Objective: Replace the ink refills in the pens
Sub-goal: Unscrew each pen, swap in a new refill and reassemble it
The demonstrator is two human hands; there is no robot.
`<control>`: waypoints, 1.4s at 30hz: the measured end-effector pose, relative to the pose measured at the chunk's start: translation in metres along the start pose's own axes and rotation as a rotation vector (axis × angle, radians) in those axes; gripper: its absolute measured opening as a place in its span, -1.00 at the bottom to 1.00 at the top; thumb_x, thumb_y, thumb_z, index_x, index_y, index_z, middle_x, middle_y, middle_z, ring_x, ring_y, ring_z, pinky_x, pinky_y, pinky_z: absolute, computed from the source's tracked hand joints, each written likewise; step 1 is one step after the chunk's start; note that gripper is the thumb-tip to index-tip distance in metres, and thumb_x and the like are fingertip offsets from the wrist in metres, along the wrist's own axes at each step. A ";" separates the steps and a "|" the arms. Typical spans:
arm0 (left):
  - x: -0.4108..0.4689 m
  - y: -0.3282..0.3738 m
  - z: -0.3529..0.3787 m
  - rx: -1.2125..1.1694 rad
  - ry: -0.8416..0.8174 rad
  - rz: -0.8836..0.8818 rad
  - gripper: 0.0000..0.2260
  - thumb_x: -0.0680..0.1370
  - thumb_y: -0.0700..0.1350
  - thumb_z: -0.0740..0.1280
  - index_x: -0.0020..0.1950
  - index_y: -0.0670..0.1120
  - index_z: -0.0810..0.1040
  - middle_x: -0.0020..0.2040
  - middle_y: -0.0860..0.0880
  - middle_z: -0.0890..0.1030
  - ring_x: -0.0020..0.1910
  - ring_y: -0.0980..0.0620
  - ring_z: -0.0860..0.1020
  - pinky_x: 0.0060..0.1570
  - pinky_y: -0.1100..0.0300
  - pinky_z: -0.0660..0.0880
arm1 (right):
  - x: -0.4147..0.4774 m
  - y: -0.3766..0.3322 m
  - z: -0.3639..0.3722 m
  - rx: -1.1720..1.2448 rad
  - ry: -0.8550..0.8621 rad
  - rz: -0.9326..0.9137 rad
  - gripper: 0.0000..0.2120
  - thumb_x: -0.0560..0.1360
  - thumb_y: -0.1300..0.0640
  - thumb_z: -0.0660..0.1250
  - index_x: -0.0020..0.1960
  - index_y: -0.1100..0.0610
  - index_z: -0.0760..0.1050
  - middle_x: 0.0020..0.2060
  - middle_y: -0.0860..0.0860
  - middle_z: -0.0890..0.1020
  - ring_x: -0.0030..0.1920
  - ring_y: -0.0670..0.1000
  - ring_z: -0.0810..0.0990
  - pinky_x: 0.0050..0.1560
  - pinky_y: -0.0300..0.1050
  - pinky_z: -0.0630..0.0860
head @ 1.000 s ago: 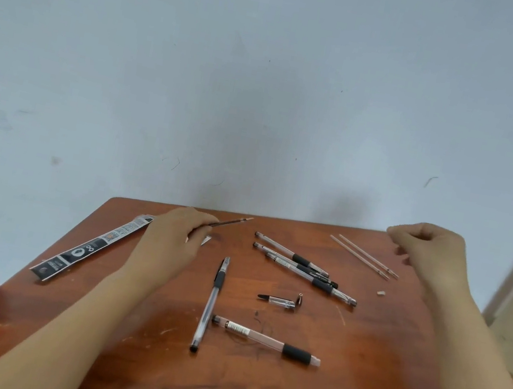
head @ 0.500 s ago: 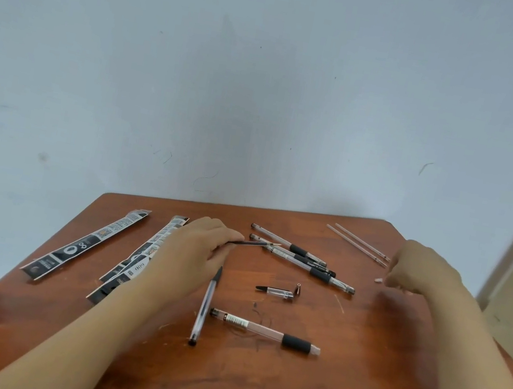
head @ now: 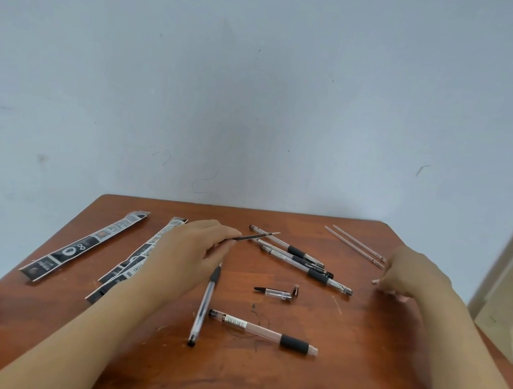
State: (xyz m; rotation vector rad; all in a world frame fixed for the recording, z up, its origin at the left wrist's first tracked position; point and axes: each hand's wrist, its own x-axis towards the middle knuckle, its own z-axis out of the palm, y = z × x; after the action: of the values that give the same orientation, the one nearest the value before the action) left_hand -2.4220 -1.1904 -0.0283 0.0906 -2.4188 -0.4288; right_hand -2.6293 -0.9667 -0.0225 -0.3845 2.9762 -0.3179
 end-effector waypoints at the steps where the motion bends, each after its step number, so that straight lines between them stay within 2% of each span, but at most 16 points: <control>1: 0.000 0.000 -0.001 -0.008 0.005 -0.004 -0.71 0.45 -0.09 0.18 0.04 -0.11 0.61 -0.22 0.03 0.62 -0.30 0.18 0.45 -0.27 0.42 0.33 | -0.001 0.000 -0.001 0.000 -0.011 0.002 -0.82 0.39 0.16 0.38 -0.34 0.14 0.44 -0.47 0.04 0.59 -0.34 0.05 0.62 -0.09 -0.17 0.50; 3: 0.000 0.001 -0.001 -0.027 0.020 -0.008 -0.72 0.44 -0.09 0.19 0.03 -0.11 0.62 -0.22 0.05 0.62 -0.34 0.19 0.46 -0.29 0.41 0.35 | -0.004 -0.001 -0.002 0.007 -0.013 0.005 -0.88 0.37 0.14 0.40 -0.27 0.14 0.48 -0.37 0.05 0.61 -0.24 0.07 0.64 -0.07 -0.15 0.51; 5: 0.000 0.001 -0.002 -0.044 0.040 -0.010 -0.74 0.43 -0.09 0.21 0.00 -0.12 0.63 -0.20 0.04 0.63 -0.32 0.19 0.48 -0.29 0.41 0.37 | -0.009 -0.005 -0.003 0.020 0.083 -0.007 -0.90 0.35 0.14 0.39 -0.18 0.15 0.52 -0.31 0.05 0.58 -0.15 0.10 0.60 -0.17 -0.18 0.46; 7: 0.001 0.002 -0.002 -0.071 0.064 -0.029 -0.76 0.43 -0.08 0.23 -0.02 -0.10 0.64 -0.19 0.07 0.63 -0.29 0.18 0.53 -0.28 0.39 0.43 | -0.018 -0.013 -0.007 0.071 0.246 -0.067 -0.90 0.38 0.16 0.33 -0.14 0.17 0.55 -0.28 0.09 0.58 -0.17 0.13 0.56 -0.28 -0.18 0.36; 9: 0.001 0.005 -0.002 -0.120 0.092 -0.060 -0.84 0.46 -0.12 0.30 -0.06 -0.10 0.64 -0.21 0.11 0.61 -0.21 0.14 0.53 -0.22 0.33 0.45 | -0.029 -0.026 -0.012 0.295 0.292 -0.261 -0.89 0.43 0.16 0.32 -0.23 0.17 0.56 -0.35 0.08 0.59 -0.28 0.06 0.59 -0.35 -0.18 0.41; 11: 0.001 0.010 -0.002 -0.178 0.112 -0.090 -0.91 0.47 -0.21 0.35 -0.09 -0.08 0.64 -0.26 0.19 0.58 -0.17 0.19 0.51 -0.20 0.38 0.45 | -0.050 -0.046 -0.014 0.602 0.161 -0.474 -0.83 0.46 0.16 0.34 -0.31 0.09 0.55 -0.51 -0.09 0.55 -0.47 -0.19 0.52 -0.43 -0.35 0.44; 12: 0.001 0.012 -0.002 -0.209 0.112 -0.108 -0.90 0.46 -0.22 0.36 -0.12 -0.05 0.63 -0.28 0.23 0.56 -0.19 0.25 0.51 -0.22 0.42 0.44 | -0.061 -0.056 -0.012 0.710 0.075 -0.548 -0.82 0.47 0.17 0.34 -0.31 0.05 0.55 -0.55 -0.14 0.55 -0.51 -0.25 0.49 -0.43 -0.44 0.40; 15: 0.001 0.020 -0.001 -0.305 0.089 -0.155 -0.79 0.45 -0.20 0.35 -0.25 0.13 0.55 -0.34 0.22 0.56 -0.27 0.27 0.51 -0.28 0.46 0.42 | -0.080 -0.078 0.001 0.935 -0.150 -0.669 -0.87 0.47 0.19 0.33 -0.21 0.01 0.58 -0.49 -0.14 0.61 -0.46 -0.18 0.52 -0.39 -0.33 0.43; 18: 0.000 0.024 0.001 -0.380 0.056 -0.185 -0.76 0.45 -0.19 0.36 -0.29 0.16 0.53 -0.39 0.13 0.57 -0.36 0.23 0.48 -0.36 0.44 0.39 | -0.084 -0.086 0.012 1.149 -0.243 -0.708 -0.86 0.47 0.26 0.31 -0.19 0.08 0.59 -0.47 -0.07 0.61 -0.48 -0.12 0.51 -0.47 -0.32 0.38; 23: 0.000 0.026 0.002 -0.462 -0.040 -0.229 -0.80 0.46 -0.19 0.35 -0.28 0.10 0.56 -0.52 0.22 0.51 -0.49 0.26 0.41 -0.43 0.47 0.33 | -0.085 -0.090 0.018 1.311 -0.293 -0.701 -0.83 0.46 0.30 0.30 -0.22 0.12 0.61 -0.48 -0.04 0.59 -0.53 -0.11 0.48 -0.52 -0.34 0.35; 27: 0.000 0.027 0.000 -0.462 -0.074 -0.239 -0.81 0.46 -0.20 0.35 -0.25 0.10 0.56 -0.52 0.19 0.52 -0.48 0.29 0.43 -0.43 0.50 0.33 | -0.084 -0.092 0.019 1.383 -0.250 -0.629 -0.81 0.47 0.27 0.30 -0.29 0.11 0.59 -0.51 -0.07 0.58 -0.52 -0.13 0.47 -0.49 -0.31 0.34; 31: 0.000 0.027 0.002 -0.434 -0.082 -0.252 -0.82 0.46 -0.17 0.35 -0.23 0.11 0.57 -0.36 0.15 0.57 -0.38 0.30 0.46 -0.34 0.50 0.39 | -0.074 -0.088 0.013 1.626 -0.132 -0.417 -0.81 0.52 0.26 0.22 -0.25 0.15 0.50 -0.55 -0.07 0.54 -0.56 -0.11 0.45 -0.50 -0.28 0.31; 33: -0.001 0.026 0.002 -0.398 -0.095 -0.248 -0.84 0.47 -0.17 0.34 -0.22 0.10 0.57 -0.34 0.18 0.57 -0.35 0.31 0.47 -0.31 0.50 0.39 | -0.067 -0.083 0.008 1.786 -0.074 -0.265 -0.81 0.57 0.23 0.15 -0.21 0.14 0.41 -0.47 0.00 0.51 -0.60 -0.11 0.45 -0.57 -0.32 0.29; 36: -0.002 0.025 0.003 -0.327 -0.154 -0.186 -0.88 0.48 -0.18 0.33 -0.16 0.03 0.60 -0.32 0.21 0.54 -0.33 0.35 0.47 -0.29 0.50 0.38 | -0.056 -0.075 0.004 1.872 0.015 -0.100 -0.81 0.59 0.19 0.06 -0.19 0.11 0.32 -0.36 0.08 0.44 -0.65 -0.10 0.44 -0.60 -0.35 0.28; 39: -0.004 0.026 0.007 -0.266 -0.318 -0.070 -0.91 0.48 -0.10 0.34 -0.07 0.04 0.60 -0.20 0.20 0.54 -0.20 0.29 0.46 -0.22 0.47 0.37 | -0.049 -0.072 0.006 1.887 0.068 -0.052 -0.82 0.60 0.17 0.03 -0.17 0.10 0.29 -0.40 0.08 0.46 -0.67 -0.10 0.42 -0.62 -0.36 0.27; 42: -0.008 0.029 0.012 -0.185 -0.503 0.023 -0.76 0.45 0.07 0.34 0.09 0.08 0.57 -0.02 0.17 0.50 -0.04 0.26 0.39 -0.09 0.45 0.32 | -0.049 -0.073 0.008 1.844 0.091 -0.042 -0.84 0.61 0.16 -0.01 -0.14 0.10 0.26 -0.47 0.08 0.59 -0.67 -0.09 0.40 -0.62 -0.35 0.27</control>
State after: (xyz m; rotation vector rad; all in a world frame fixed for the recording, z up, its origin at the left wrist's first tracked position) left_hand -2.4224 -1.1579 -0.0321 -0.1440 -2.8496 -0.7337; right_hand -2.5641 -1.0242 -0.0090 -0.1218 1.5103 -2.5259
